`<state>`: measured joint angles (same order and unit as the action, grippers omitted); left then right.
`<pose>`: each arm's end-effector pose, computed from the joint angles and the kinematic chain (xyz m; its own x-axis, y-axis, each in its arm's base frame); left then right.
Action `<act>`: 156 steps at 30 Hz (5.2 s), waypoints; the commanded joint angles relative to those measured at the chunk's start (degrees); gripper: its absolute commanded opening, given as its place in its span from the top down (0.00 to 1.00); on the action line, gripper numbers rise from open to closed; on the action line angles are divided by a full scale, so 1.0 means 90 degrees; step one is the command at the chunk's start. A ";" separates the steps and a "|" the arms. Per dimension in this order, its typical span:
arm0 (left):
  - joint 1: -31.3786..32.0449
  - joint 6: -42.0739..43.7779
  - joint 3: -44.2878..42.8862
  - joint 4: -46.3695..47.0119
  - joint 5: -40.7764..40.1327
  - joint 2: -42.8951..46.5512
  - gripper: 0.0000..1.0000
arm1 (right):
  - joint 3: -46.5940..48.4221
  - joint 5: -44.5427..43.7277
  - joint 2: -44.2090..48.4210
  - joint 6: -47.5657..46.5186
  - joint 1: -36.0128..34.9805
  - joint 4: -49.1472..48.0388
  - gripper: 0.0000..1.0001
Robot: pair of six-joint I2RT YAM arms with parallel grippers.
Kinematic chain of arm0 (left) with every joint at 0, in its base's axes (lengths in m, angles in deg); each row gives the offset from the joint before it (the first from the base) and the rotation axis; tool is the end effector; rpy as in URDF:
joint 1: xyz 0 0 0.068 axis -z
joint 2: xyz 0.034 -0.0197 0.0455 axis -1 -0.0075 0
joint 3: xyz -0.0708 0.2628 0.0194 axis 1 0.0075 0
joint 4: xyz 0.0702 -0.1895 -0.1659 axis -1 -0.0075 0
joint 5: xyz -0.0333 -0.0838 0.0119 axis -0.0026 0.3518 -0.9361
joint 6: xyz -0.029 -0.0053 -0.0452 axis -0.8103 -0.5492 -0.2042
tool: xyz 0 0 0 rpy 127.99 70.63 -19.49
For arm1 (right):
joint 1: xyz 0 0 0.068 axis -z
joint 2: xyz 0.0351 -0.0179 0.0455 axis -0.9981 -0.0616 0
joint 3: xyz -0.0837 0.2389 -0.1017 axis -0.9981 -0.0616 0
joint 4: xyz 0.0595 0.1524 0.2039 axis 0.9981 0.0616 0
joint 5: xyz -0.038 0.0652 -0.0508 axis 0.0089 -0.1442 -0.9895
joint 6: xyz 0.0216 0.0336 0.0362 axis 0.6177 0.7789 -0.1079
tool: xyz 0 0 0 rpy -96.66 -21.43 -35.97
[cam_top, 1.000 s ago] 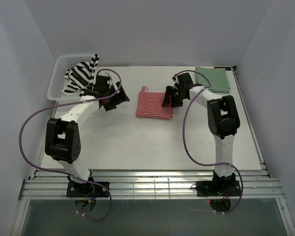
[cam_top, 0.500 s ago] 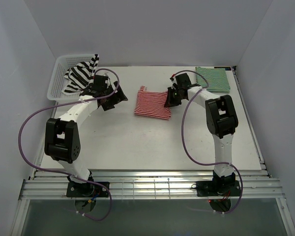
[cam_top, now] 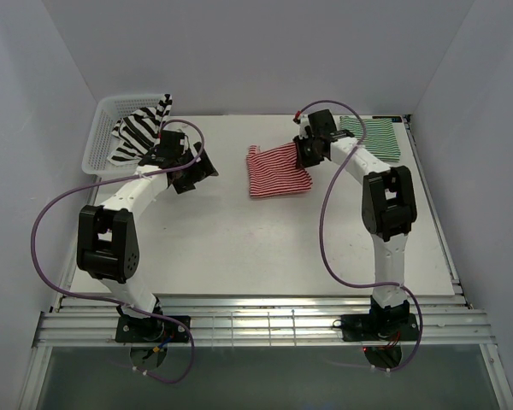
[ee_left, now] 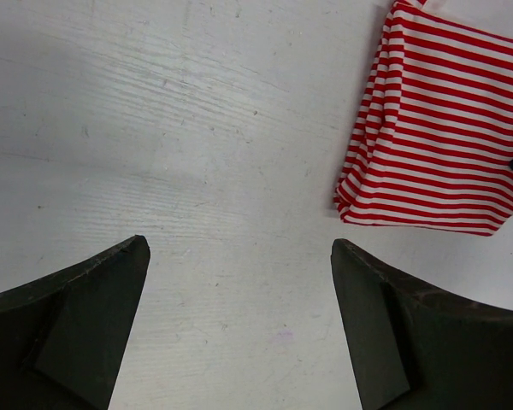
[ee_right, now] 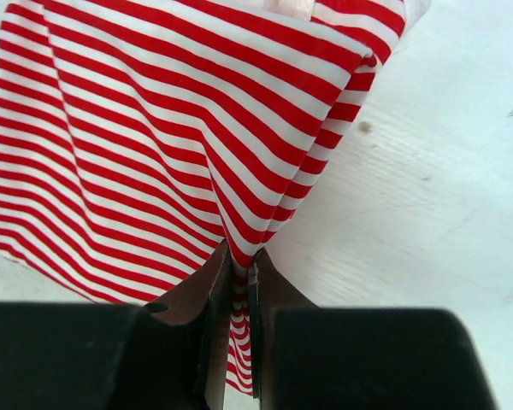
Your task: Fold and stack the tank tops
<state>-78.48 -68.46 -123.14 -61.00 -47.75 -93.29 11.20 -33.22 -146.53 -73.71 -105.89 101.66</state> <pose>0.3618 -0.0754 0.2401 -0.7781 -0.4416 -0.4468 -0.2398 0.8661 -0.4385 0.4588 0.1672 0.2100 -0.7103 -0.2455 -0.6597 -0.4169 0.9019 0.1132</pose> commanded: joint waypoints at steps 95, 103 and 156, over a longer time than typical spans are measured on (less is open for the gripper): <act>-0.0119 0.0400 -0.0883 -0.0322 0.0379 -0.1071 0.02 | 0.3357 0.0128 -0.0473 -0.2072 0.2890 0.0549 0.92; -0.0119 0.0400 -0.0903 -0.0332 0.0418 -0.1179 0.02 | 0.3327 0.0625 -0.0991 -0.2003 0.3182 0.0256 0.92; -0.0110 0.0488 -0.1313 -0.0517 0.0184 -0.0886 0.02 | 0.2263 -0.0836 -0.1412 -0.1201 0.2569 -0.0526 0.10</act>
<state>-79.29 -64.83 -133.13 -65.08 -44.97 -106.18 30.89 -33.61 -157.37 -83.28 -81.15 96.48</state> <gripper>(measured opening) 0.979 0.900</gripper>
